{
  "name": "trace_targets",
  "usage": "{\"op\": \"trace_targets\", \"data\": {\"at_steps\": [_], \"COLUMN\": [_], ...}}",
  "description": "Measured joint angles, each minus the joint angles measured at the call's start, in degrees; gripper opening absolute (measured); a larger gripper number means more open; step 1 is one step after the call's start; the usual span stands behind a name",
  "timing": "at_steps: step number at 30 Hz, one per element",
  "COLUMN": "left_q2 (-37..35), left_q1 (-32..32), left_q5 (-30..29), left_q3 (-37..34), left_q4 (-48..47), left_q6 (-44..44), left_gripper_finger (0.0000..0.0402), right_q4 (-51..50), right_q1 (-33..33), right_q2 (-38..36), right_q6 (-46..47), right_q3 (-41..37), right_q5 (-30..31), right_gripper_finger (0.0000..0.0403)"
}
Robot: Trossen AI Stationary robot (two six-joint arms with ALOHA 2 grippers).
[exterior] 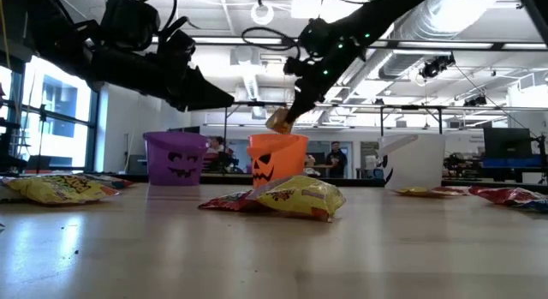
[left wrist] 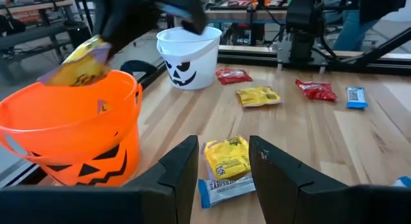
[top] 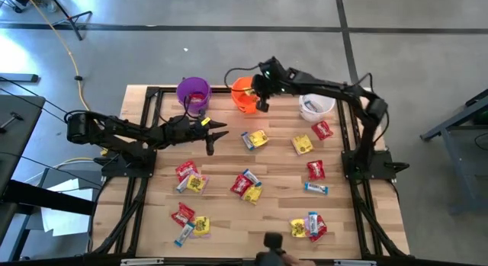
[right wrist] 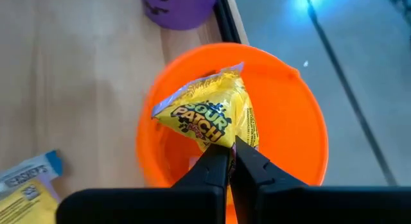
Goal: Sort candy
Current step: Put the yellow candy into the orange bucket
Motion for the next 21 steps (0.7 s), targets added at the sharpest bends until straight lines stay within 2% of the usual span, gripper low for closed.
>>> {"op": "trace_targets", "data": {"at_steps": [7, 15, 18, 21], "left_q2": [0.0, 0.0, 0.0, 0.0], "left_q1": [0.0, 0.0, 0.0, 0.1], "left_q5": [0.0, -0.5, -0.5, -0.5], "left_q3": [0.0, 0.0, 0.0, 0.0], "left_q4": [-0.5, -1.5, -1.5, -1.6], "left_q6": [0.0, -0.2, -0.3, -1.0], "left_gripper_finger": [0.0126, 0.0126, 0.0126, 0.0126], "right_q4": [-5.3, -4.3, -4.5, -4.7], "right_q1": [-1.9, -2.4, -2.4, -2.0], "right_q2": [7.6, 9.8, 9.8, 9.6], "right_q6": [0.1, 1.6, 2.5, 2.6], "right_q3": [8.0, 8.9, 8.9, 8.9], "right_q5": [-2.7, -2.4, -2.3, -2.2], "right_gripper_finger": [0.0, 0.0002, 0.0023, 0.0064]}}
